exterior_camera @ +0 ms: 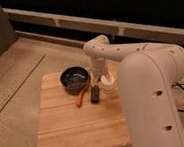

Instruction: Pick up the ceramic cup

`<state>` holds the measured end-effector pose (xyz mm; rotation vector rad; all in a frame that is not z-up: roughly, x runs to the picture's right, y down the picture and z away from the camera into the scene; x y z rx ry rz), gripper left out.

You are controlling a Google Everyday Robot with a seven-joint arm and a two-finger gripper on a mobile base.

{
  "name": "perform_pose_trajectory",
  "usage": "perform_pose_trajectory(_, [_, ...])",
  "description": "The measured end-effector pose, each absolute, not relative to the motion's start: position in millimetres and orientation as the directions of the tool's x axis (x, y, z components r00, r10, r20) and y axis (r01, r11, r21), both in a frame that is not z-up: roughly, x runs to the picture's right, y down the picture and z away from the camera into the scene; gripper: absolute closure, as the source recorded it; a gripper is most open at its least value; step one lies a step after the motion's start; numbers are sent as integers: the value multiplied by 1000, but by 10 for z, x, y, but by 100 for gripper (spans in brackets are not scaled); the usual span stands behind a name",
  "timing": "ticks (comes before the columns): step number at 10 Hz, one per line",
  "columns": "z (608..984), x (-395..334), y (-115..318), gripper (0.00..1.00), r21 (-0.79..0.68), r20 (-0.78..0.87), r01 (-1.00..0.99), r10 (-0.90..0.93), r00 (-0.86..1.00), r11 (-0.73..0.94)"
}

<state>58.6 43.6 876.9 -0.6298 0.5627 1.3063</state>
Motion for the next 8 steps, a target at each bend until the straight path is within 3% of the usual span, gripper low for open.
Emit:
perform_pose_trajectory(1, [8843, 616, 447, 41, -101, -707, -985, 687, 171, 142])
perform_pose_trajectory(6, [9019, 756, 580, 93, -93, -760, -987, 631, 157, 134])
perform_pose_trajectory(8, [8974, 757, 479, 100, -81, -752, -988, 643, 147, 131])
